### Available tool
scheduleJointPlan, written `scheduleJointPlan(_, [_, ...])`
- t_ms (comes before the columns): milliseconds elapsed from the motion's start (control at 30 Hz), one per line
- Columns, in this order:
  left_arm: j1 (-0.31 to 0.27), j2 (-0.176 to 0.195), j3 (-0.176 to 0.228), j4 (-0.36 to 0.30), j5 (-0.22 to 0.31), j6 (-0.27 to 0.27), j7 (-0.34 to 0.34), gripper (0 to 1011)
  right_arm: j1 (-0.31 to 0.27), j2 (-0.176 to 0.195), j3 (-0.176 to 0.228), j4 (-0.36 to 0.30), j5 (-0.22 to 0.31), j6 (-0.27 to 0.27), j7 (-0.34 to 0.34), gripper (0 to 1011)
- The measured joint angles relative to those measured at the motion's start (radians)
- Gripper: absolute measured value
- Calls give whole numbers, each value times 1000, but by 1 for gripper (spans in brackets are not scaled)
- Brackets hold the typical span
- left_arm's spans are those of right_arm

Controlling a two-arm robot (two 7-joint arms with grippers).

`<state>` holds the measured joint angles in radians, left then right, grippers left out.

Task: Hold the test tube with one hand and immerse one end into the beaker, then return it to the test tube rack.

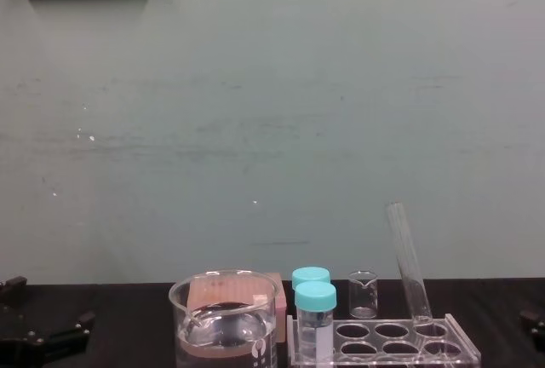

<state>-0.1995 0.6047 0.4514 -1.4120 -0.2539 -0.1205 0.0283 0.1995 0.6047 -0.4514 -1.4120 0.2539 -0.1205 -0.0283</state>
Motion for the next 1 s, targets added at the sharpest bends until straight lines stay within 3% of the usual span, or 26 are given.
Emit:
scheduleJointPlan(367, [0,0,0,0,0,0,0,1000,0,0,1,0,0,0,1,1000])
scheduleJointPlan(500, [0,0,0,0,0,0,0,1000,-3,0,21,-2,11,0,16,1000])
scheduleJointPlan(633, [0,0,0,0,0,0,0,1000,-9,-7,58,-17,60,4,42,1000])
scheduleJointPlan(833, [0,0,0,0,0,0,0,1000,-18,-43,133,-48,247,79,154,1000])
scheduleJointPlan(1000, [0,0,0,0,0,0,0,1000,0,-48,138,-52,293,126,230,1000])
